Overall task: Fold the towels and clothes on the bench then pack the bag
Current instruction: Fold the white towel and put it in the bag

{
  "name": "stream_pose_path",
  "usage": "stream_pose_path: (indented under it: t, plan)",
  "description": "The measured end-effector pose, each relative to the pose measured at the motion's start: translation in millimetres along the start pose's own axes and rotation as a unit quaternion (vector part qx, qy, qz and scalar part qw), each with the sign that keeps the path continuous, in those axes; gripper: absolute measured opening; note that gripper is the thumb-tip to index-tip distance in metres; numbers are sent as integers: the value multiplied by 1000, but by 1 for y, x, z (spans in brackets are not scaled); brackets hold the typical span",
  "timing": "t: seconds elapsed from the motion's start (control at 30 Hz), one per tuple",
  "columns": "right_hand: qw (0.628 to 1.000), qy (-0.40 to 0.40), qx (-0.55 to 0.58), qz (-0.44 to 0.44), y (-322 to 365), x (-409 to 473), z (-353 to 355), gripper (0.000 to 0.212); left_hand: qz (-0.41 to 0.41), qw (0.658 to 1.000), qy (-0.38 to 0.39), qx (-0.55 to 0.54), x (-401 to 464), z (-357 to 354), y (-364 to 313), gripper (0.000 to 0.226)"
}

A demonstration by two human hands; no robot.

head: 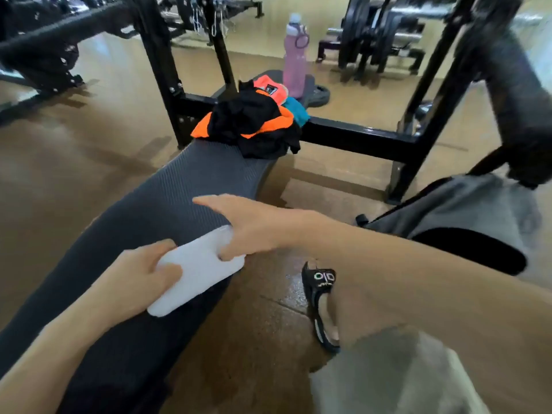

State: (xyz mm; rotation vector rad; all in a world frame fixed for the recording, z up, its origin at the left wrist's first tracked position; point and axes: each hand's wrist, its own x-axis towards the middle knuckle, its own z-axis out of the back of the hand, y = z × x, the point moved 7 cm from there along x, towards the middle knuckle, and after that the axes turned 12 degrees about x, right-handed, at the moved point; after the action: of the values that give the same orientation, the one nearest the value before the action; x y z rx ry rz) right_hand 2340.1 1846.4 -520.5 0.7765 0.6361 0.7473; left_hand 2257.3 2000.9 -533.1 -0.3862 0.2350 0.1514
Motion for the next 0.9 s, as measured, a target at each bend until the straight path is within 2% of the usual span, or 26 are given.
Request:
stream_pose_path:
  t: [0.1, 0.2, 0.23, 0.37, 0.47, 0.57, 0.67, 0.77, 0.9]
  plan:
    - [996, 17, -92, -4, 31, -47, 39, 92, -106, 991, -58, 55, -8, 34, -77, 12]
    - [989, -17, -136, -49, 32, -99, 80, 53, -212, 970, -82, 85, -10, 55, -159, 11]
    - [987, -40, -144, -61, 24, -116, 92, 48, -242, 961, -85, 99, -8, 56, -184, 13]
    - [975, -161, -144, -46, -15, -190, 110, 64, -331, 935, -51, 116, 2, 28, -264, 28]
    - [968, -211, -73, -116, -80, -239, 85, 42, -384, 914, -7, 131, 11, -29, -301, 40]
    - [950, -209, -82, -219, -153, -269, 51, 30, -394, 897, 69, 188, 17, -107, -322, 46]
    - [915, -175, -190, -311, -222, -284, 24, 36, -373, 886, 126, 245, 25, -171, -326, 65]
    - [859, -195, -299, -366, -270, -282, 21, 46, -365, 892, 105, 244, 40, -202, -329, 75]
    - [840, -164, -353, -379, -322, -255, 22, 30, -343, 906, 47, 243, 65, -220, -338, 76]
